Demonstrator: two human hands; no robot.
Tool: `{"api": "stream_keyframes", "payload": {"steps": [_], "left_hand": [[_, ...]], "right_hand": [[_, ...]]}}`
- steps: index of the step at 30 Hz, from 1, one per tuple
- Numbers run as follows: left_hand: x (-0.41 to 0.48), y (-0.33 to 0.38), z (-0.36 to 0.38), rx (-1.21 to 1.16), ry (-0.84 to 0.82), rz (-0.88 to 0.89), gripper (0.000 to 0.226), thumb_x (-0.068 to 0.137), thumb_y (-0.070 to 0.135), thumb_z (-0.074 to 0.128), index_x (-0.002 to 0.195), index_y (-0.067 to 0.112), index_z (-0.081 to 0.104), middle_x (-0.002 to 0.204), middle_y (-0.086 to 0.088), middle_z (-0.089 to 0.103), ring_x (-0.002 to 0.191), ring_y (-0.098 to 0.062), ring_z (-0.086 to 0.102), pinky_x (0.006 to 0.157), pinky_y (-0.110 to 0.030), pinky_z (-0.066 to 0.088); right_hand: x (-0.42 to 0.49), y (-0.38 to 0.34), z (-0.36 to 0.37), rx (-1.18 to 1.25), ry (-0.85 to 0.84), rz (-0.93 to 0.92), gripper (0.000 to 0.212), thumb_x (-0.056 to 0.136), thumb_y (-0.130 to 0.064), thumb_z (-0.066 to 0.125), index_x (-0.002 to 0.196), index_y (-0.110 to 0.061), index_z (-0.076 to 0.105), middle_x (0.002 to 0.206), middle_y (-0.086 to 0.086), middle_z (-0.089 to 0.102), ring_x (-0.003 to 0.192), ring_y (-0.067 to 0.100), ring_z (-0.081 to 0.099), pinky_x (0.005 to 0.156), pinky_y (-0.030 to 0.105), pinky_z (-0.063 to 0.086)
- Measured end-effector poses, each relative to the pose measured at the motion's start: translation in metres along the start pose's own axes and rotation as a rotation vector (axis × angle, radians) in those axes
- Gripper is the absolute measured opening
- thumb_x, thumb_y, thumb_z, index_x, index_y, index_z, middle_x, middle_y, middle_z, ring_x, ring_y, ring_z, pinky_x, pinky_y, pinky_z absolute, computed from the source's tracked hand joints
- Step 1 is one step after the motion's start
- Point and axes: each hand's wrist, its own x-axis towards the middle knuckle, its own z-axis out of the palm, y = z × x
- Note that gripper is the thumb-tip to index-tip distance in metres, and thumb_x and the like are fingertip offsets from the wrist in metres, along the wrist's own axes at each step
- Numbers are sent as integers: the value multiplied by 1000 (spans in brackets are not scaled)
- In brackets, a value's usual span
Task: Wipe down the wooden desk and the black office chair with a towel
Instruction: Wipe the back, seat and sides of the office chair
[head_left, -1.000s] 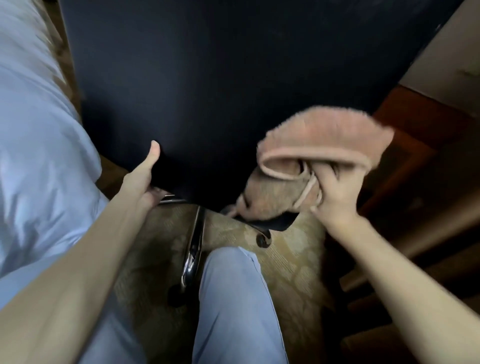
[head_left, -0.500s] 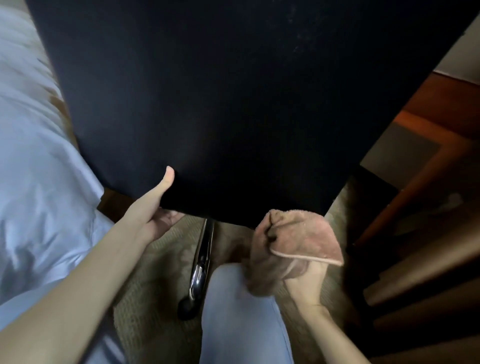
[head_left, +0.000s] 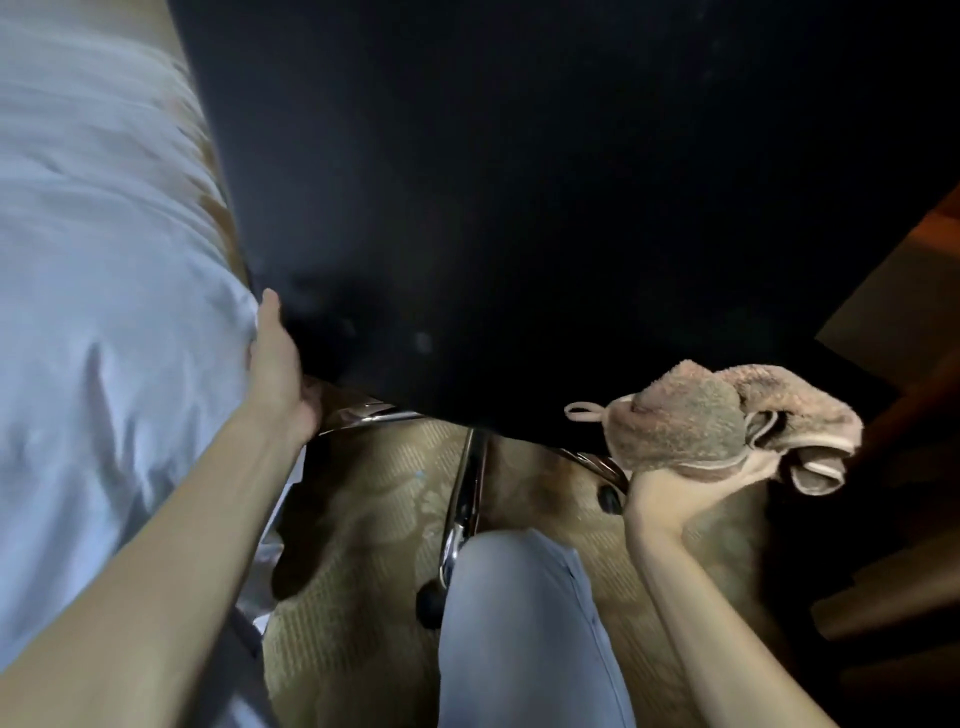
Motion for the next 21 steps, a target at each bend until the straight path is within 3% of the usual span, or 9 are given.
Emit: {"api": "stream_keyframes", "payload": {"steps": [3, 5, 6, 8, 10, 12, 14, 17, 21], "left_hand": [[7, -3, -1, 45, 55, 50, 59, 101, 67, 39, 140, 28, 62, 132, 3, 71, 121, -22, 67, 103, -46, 55], [6, -8, 5, 111, 46, 47, 65, 99, 70, 38, 143, 27, 60, 139, 3, 66, 127, -23, 63, 107, -45, 51], [0, -15, 11, 195, 106, 79, 66, 101, 68, 38, 147, 24, 55, 145, 2, 61, 135, -23, 57, 113, -41, 44], [-16, -31, 25, 364, 243, 198, 60, 107, 54, 42, 150, 13, 49, 151, -6, 54, 142, -26, 47, 115, -24, 30], [-35, -50, 38, 435, 201, 235, 59, 106, 48, 46, 145, 5, 50, 144, -15, 58, 134, -32, 53, 113, -32, 38], [-51, -64, 48, 444, 148, 196, 54, 105, 41, 51, 146, 6, 49, 138, -10, 57, 131, -29, 53, 113, -42, 41], [-68, -68, 56, 445, 72, 140, 46, 105, 32, 54, 145, 10, 48, 134, -3, 54, 130, -23, 50, 112, -39, 39], [-92, -74, 69, 433, -115, 93, 49, 106, 19, 53, 152, 12, 39, 150, -9, 47, 142, -26, 43, 121, -46, 34], [-91, -97, 71, 564, -254, 17, 50, 107, -2, 41, 154, -8, 27, 168, -23, 16, 158, -30, 13, 125, -34, 13]], "right_hand": [[25, -9, 10, 41, -7, 113, 72, 97, 11, 56, 151, -20, 19, 162, 13, 26, 136, 27, 43, 121, 42, 34], [57, -9, 10, 111, -121, 147, 80, 82, 13, 71, 146, -7, 27, 152, 19, 37, 120, 24, 51, 107, 40, 49], [74, -13, 12, 164, -186, 242, 65, 82, 11, 72, 137, -4, 38, 137, 21, 48, 102, 17, 56, 89, 30, 55], [103, -30, 22, 251, -198, 452, 12, 96, 1, 57, 95, -11, 60, 82, 14, 57, 54, 6, 41, 49, 19, 32], [111, -39, 33, 102, -185, 406, 36, 98, -4, 41, 64, -14, 48, 41, 1, 42, 30, 10, 30, 39, 16, 21], [88, -57, 52, 80, -141, 350, 25, 88, 1, 37, 70, -13, 46, 36, 1, 43, 26, 16, 37, 35, 17, 31], [53, -61, 72, 155, -134, 312, 18, 87, -1, 41, 80, -15, 50, 46, 7, 48, 34, 18, 41, 41, 21, 34], [12, -62, 91, 226, -175, 288, 6, 83, -9, 53, 87, -14, 53, 65, 13, 48, 52, 18, 43, 53, 26, 33], [-37, -66, 76, 187, -404, 147, 22, 75, -28, 64, 92, -16, 54, 69, 7, 49, 64, 17, 43, 58, 32, 35]]}}
